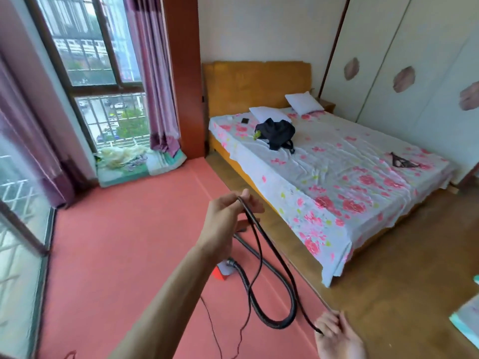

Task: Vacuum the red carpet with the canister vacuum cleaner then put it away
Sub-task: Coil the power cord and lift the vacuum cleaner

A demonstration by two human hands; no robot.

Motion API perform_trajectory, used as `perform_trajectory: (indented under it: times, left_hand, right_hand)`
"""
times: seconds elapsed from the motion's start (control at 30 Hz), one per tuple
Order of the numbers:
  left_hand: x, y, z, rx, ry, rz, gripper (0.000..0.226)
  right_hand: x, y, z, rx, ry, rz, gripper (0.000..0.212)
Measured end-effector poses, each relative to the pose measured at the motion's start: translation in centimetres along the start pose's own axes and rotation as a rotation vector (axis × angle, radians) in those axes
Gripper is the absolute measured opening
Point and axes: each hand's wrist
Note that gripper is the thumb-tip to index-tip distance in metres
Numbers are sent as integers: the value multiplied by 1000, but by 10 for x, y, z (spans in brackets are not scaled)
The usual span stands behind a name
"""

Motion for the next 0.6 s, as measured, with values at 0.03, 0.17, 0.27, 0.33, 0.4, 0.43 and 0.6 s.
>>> perform_trajectory:
  times: [0.03, 0.17, 0.27, 0.33, 0.4, 0.43, 0.6]
  left_hand:
    - [12, 3, -14, 13, -46, 12, 28]
    - [60, 13, -55, 12, -226, 52, 30]
    - [100, 19, -66, 45, -339, 66, 25]
    - [131, 25, -70, 92, -430, 46, 25]
    - [165, 33, -73, 109, -503, -15, 27]
    - [182, 38, -75, 103, -529, -55, 27]
    - [261, 62, -72, -46, -473, -280, 35]
  right_hand:
    - [-16, 7, -28, -45, 16, -20, 50]
    - [-75, 42, -113, -272, 80, -398, 36]
    - [-113, 71, -171, -364, -51, -605, 41]
    - [-142, 82, -202, -400, -153, -548, 39]
    - [-164, 91, -228, -431, -262, -531, 38]
    - [-174, 95, -239, -445, -345, -530, 38]
    - [-197, 105, -269, -490, -647, -453, 40]
Point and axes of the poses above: each hand's wrist, its own y-axis towards the middle knuckle, its own x-axis out of the back of the hand, z = x × y, and after that the axes turned 5 degrees about -z, right-handed
